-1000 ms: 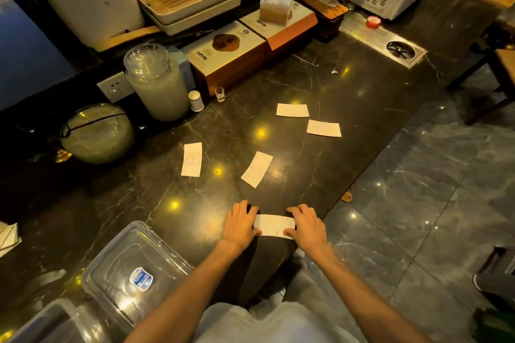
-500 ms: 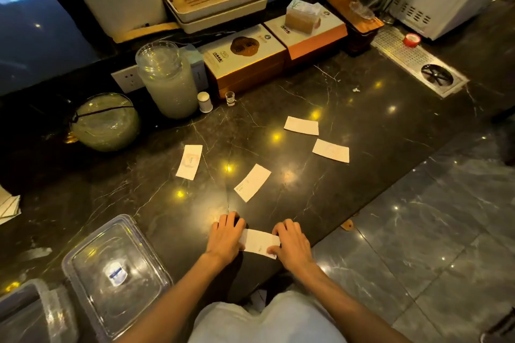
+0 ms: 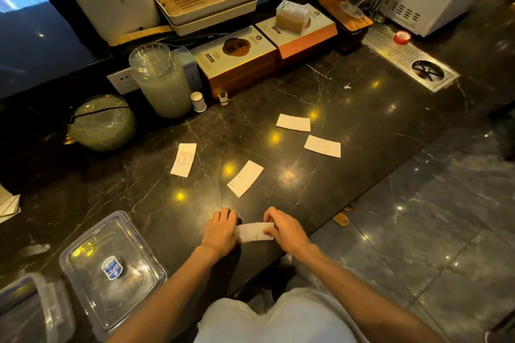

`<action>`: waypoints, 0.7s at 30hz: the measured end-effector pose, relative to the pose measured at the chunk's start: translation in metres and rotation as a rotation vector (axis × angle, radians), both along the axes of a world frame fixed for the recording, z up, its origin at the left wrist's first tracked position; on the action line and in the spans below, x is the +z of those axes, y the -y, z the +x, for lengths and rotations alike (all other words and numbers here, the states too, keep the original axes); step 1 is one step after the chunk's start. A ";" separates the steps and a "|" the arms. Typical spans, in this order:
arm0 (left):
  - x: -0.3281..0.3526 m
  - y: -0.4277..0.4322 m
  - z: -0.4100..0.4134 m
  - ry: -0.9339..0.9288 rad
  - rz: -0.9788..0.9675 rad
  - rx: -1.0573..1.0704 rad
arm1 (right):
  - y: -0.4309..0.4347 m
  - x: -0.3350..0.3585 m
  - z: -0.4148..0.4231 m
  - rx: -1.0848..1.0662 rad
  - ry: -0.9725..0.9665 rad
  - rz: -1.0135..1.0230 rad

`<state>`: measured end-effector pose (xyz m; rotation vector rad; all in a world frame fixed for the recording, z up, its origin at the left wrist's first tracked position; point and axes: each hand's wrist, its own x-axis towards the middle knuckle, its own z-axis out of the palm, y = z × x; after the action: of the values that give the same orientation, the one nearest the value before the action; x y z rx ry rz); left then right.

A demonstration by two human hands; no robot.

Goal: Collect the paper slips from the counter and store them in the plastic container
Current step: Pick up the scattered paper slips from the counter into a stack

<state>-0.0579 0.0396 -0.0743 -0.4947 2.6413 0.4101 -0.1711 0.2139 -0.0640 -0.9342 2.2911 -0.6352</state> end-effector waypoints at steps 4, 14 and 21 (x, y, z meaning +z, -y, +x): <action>0.016 0.001 0.001 0.060 0.309 0.062 | 0.020 0.027 -0.013 0.203 -0.042 -0.064; 0.052 0.019 0.011 -0.187 1.301 0.920 | 0.105 0.066 -0.054 0.449 -0.189 -0.122; 0.060 0.028 0.020 -0.582 1.343 1.445 | 0.147 0.052 -0.118 0.501 -0.317 0.244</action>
<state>-0.0383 0.0115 -0.0138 -1.7268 1.1903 2.6300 -0.2886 0.0669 -0.0124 -1.4936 2.1936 0.0082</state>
